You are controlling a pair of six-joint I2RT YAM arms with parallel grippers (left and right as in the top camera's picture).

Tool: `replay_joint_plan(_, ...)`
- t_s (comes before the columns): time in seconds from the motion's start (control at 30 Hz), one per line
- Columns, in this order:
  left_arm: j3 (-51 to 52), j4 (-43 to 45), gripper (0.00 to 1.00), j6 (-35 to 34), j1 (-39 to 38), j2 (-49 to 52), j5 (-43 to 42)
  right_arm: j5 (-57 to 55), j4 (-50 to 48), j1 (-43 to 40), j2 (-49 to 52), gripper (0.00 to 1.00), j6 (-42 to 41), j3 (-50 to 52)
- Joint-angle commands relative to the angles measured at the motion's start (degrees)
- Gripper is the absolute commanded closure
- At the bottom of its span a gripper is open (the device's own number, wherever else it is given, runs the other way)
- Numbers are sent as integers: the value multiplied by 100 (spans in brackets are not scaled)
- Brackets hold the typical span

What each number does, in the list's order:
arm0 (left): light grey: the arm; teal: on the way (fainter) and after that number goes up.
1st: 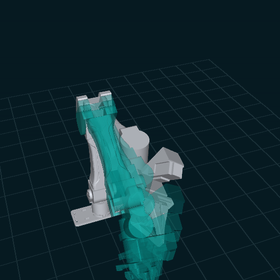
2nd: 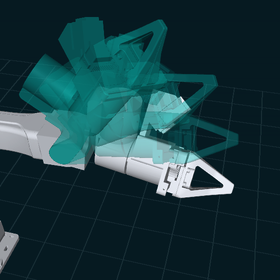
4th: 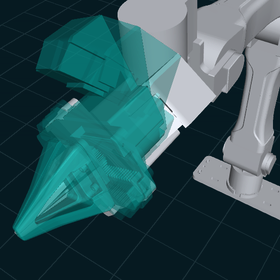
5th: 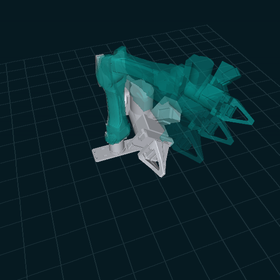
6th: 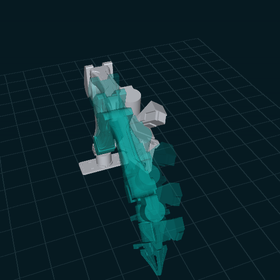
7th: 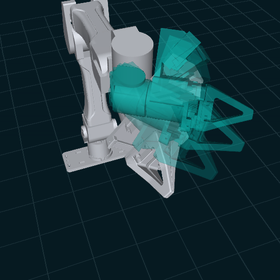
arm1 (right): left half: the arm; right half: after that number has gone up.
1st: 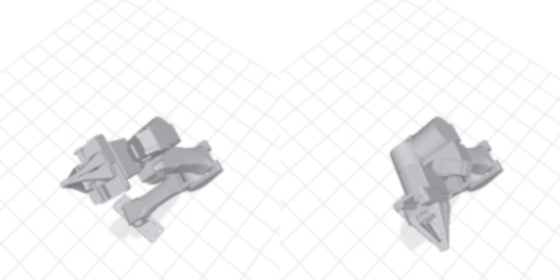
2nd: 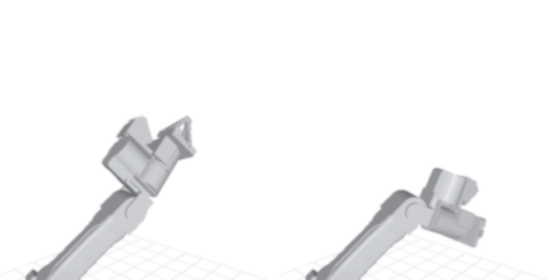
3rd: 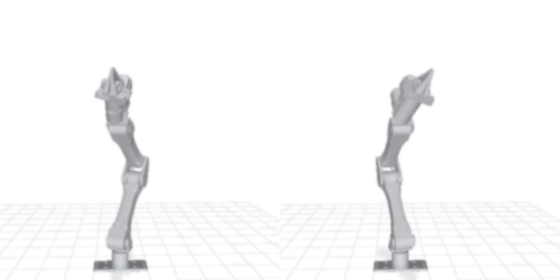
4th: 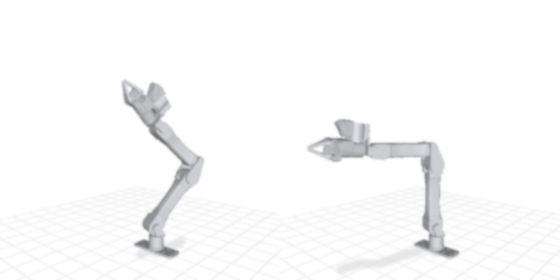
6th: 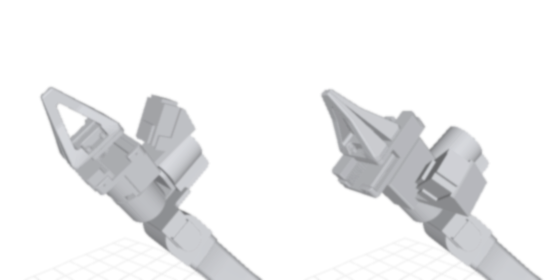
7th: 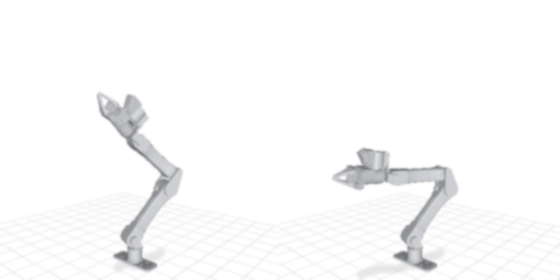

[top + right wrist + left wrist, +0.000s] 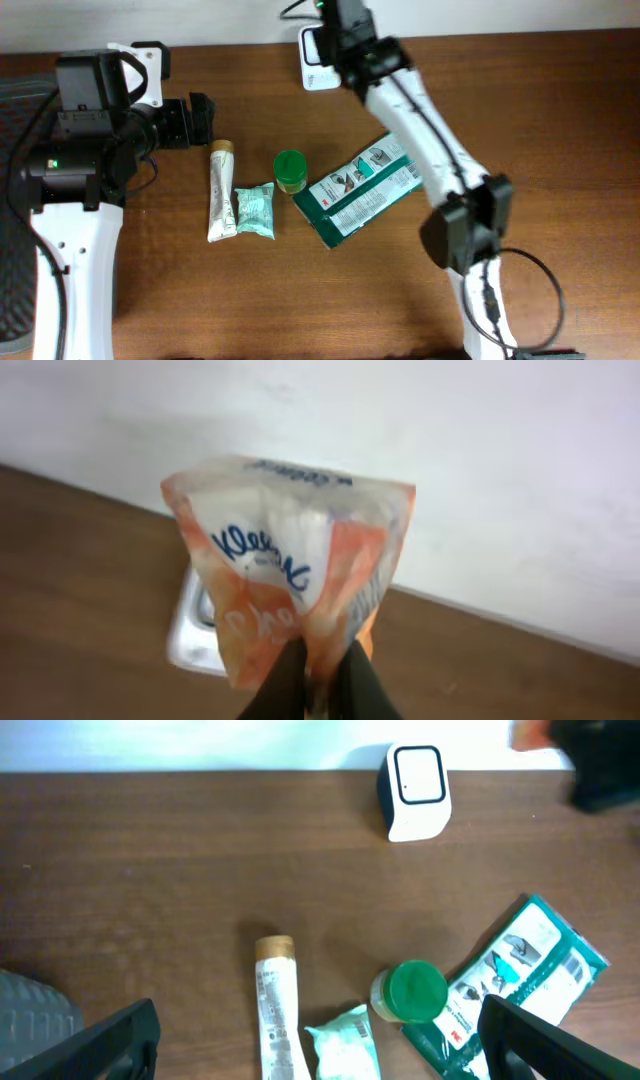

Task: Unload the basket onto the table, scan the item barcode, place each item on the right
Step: 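Lift the Kleenex pack and hold it in front of the scanner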

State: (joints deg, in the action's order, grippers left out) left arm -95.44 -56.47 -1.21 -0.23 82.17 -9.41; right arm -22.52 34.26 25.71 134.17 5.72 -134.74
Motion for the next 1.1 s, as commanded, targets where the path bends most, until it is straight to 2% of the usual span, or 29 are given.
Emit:
replay_joint_plan(0.0,-83,15,1,85,31,-55,24,-1038,-831,33,560,96,1814,-70)
replay_joint_plan(0.23,-83,15,1,85,31,-55,24,-1187,-2212,26,1340,96,3381,-66)
replay_joint_plan(0.37,-83,13,1,85,31,-55,24,-1163,-2468,15,1602,96,4159,-63)
replay_joint_plan(0.97,-83,13,1,85,31,-55,24,-1158,-2465,15,1582,96,4194,-52)
replay_joint_plan(1.07,-83,13,1,85,31,-55,24,-1145,-2461,15,1429,96,3836,-52)
